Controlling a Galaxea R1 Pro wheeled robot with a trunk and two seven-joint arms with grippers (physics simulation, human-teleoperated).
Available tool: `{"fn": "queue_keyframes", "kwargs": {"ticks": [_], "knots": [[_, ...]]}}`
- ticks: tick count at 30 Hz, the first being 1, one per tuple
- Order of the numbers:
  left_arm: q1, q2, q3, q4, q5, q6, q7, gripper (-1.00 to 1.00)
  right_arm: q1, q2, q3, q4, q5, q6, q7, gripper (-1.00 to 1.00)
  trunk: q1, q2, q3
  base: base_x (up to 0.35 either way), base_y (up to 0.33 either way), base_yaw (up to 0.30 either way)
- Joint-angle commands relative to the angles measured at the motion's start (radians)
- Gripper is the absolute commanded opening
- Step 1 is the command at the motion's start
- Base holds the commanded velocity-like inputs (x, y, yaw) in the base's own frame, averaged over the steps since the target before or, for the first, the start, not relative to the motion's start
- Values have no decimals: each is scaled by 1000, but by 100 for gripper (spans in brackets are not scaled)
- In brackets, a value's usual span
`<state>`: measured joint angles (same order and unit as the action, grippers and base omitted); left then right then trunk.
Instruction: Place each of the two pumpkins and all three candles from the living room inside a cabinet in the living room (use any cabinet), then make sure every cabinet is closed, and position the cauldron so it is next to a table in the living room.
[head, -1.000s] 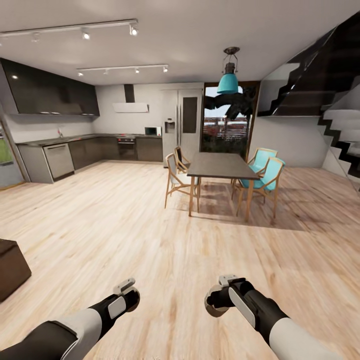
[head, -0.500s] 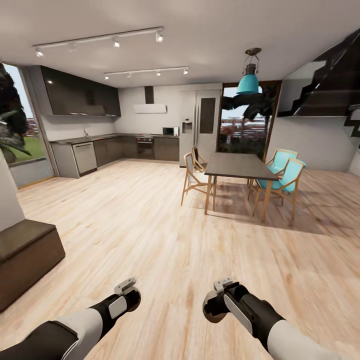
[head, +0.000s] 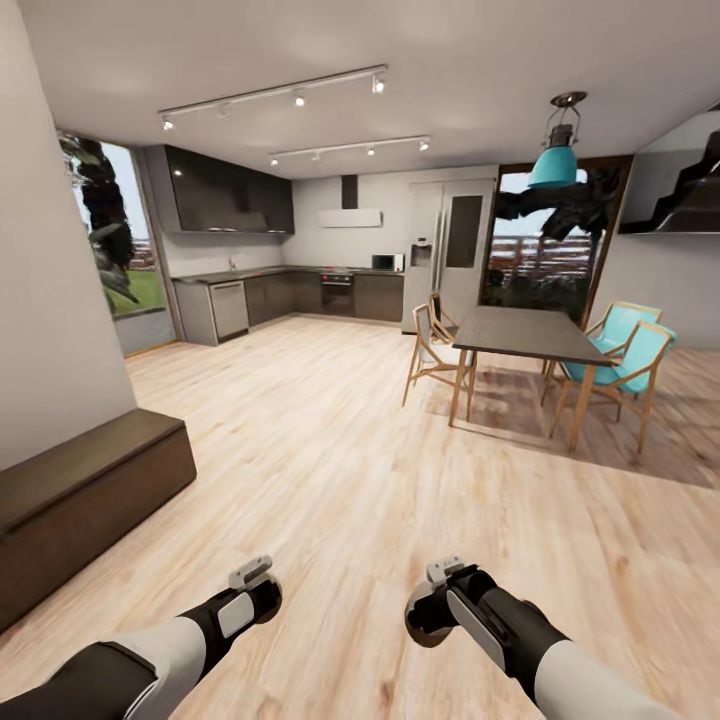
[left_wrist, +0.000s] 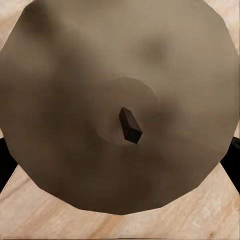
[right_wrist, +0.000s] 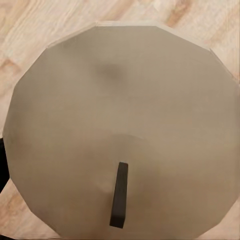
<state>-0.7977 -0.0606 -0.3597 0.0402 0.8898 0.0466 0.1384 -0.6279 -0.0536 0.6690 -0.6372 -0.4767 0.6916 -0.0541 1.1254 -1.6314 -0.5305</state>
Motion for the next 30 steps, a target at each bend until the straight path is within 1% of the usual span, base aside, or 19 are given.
{"fn": "queue_keyframes", "kwargs": {"ticks": [1,6,15,30], "knots": [[-1,-1,-10,1,6,3,1,-100,-1,-2,6,-2,-7,3,-6,-100,-1,-1,-1,-304,0,289],[-1,-2,-10,1,6,3,1,-100,-1,-2,5,-2,-8,3,-6,-100,-1,-1,-1,-191,0,289],[-1,-4,-9,3,7,1,1,-100,-1,-2,6,-2,-6,3,-9,-100,-1,-1,-1,-14,28,289],[-1,-4,-10,3,8,1,1,-100,-1,-2,6,-2,-6,3,-9,-100,-1,-1,-1,-109,261,289]]}}
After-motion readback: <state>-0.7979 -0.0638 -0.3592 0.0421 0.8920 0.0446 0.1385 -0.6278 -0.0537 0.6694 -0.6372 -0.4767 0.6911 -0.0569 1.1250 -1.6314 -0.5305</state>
